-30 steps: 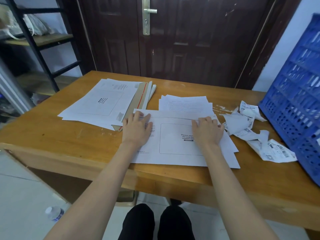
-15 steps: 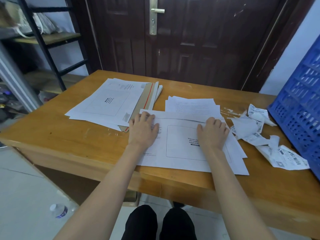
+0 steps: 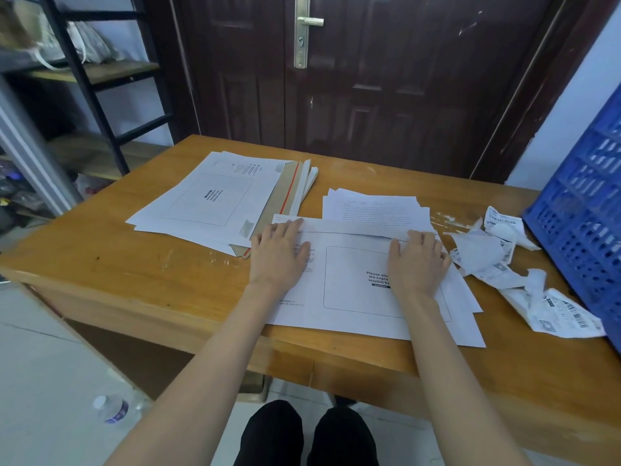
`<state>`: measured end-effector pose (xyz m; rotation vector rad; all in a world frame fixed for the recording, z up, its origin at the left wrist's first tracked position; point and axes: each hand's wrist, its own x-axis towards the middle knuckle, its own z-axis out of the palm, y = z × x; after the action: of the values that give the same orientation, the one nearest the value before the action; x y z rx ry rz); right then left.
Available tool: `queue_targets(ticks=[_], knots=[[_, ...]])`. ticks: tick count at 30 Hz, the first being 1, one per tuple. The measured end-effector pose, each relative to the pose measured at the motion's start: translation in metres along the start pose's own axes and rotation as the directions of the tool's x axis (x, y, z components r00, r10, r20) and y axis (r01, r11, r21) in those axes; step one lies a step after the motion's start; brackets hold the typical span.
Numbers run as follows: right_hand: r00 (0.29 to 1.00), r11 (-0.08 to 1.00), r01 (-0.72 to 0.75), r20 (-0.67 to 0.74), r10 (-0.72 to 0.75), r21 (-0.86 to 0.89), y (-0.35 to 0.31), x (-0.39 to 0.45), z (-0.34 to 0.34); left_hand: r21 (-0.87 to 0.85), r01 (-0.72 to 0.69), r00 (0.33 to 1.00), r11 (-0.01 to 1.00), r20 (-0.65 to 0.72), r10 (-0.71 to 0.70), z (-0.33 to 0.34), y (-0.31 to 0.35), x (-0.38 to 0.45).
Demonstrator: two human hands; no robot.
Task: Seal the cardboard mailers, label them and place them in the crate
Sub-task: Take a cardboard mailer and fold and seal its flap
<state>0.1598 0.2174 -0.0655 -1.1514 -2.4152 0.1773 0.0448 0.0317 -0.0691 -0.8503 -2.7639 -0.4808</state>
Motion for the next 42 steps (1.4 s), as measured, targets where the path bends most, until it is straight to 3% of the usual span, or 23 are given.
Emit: queue_targets(ticks=[5, 10, 16, 22, 28, 33, 38, 40, 42], knots=[[0.999, 0.993, 0.01, 0.05, -0.004, -0.114, -0.001, 0.001, 0.002, 0.026, -0.001, 1.0, 1.0, 0.0, 0.001, -0.001, 0.001, -0.001], [0.999, 0.997, -0.035, -0.015, 0.036, 0.065, 0.002, 0.0, 0.0, 0.02, 0.004, 1.0, 1.0, 0.0, -0.004, 0.001, 0.0, 0.001], [0.999, 0.997, -0.038, 0.036, 0.04, -0.068, 0.001, 0.001, 0.001, 0.012, 0.007, 1.0, 1.0, -0.012, -0.007, 0.0, 0.001, 0.0], [0.997, 0.99, -0.078, -0.017, 0.081, 0.121, 0.003, 0.003, 0.001, -0.044, 0.018, 1.0, 0.999, -0.015, -0.019, 0.003, -0.003, 0.003], [0.998, 0.999, -0.024, 0.053, 0.025, -0.031, 0.003, 0.002, 0.006, -0.005, 0.0, 0.999, 1.0, -0.036, 0.0, 0.003, -0.001, 0.003], [0.998, 0.995, -0.067, 0.02, 0.065, 0.07, 0.005, 0.003, 0.006, -0.004, 0.013, 0.999, 1.0, -0.047, -0.013, 0.004, -0.002, 0.004], [0.999, 0.999, -0.046, 0.028, 0.046, -0.013, 0.005, 0.003, 0.006, 0.028, 0.017, 0.999, 0.999, -0.047, -0.016, 0.002, 0.0, 0.004], [0.997, 0.996, -0.071, 0.03, 0.069, 0.052, 0.006, 0.005, 0.005, 0.021, 0.018, 0.999, 1.0, -0.032, -0.017, -0.002, 0.0, 0.006], [0.992, 0.963, -0.11, -0.032, 0.122, 0.246, 0.006, 0.006, 0.002, -0.003, 0.033, 0.998, 0.999, 0.046, -0.033, -0.009, -0.002, 0.01]])
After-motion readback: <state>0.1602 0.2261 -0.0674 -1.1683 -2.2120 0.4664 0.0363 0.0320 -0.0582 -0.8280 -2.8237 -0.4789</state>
